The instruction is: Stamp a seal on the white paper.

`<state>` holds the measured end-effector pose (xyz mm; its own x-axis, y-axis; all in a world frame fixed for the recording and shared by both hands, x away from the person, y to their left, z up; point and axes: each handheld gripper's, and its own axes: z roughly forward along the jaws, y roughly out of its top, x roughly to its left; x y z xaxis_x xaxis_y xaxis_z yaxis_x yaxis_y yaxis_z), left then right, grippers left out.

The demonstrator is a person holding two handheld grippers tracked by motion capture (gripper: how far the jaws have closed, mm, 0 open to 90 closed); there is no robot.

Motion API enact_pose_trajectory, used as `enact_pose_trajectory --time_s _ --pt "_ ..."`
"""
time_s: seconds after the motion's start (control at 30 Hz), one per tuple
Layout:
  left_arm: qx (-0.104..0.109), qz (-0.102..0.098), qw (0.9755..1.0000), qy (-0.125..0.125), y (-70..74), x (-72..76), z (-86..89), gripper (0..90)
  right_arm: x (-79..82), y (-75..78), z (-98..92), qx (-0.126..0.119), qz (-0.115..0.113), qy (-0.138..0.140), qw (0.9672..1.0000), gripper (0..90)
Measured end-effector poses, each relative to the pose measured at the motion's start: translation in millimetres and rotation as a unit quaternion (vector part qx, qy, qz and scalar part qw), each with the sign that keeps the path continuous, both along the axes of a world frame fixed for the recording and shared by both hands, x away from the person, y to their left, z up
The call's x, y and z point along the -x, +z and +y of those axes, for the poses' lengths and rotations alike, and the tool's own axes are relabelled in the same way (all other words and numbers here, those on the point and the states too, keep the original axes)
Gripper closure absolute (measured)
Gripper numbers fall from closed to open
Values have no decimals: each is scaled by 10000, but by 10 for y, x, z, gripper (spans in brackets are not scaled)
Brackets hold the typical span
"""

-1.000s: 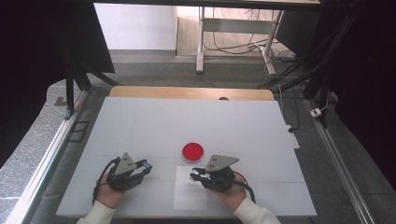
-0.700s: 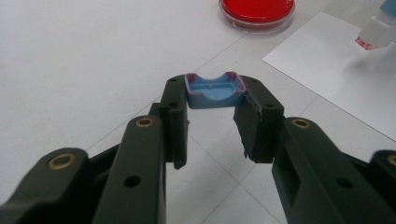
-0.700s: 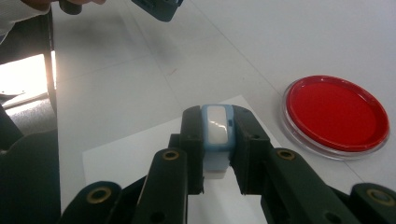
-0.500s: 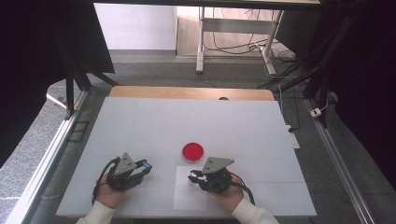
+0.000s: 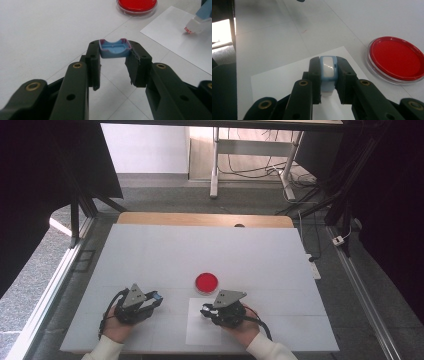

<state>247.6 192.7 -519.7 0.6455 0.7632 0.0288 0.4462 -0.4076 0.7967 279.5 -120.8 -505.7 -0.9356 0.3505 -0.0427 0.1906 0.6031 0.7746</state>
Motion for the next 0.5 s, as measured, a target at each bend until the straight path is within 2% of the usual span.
enact_pose_trajectory --time_s 0.23,0.5 --pt "3 1 10000 -7 1 1 -1 649 -9 -6 3 68 -88 3 9999 753" --pt "-2 2 10000 -6 -1 1 -4 648 -16 -20 16 86 -69 2 9999 753"
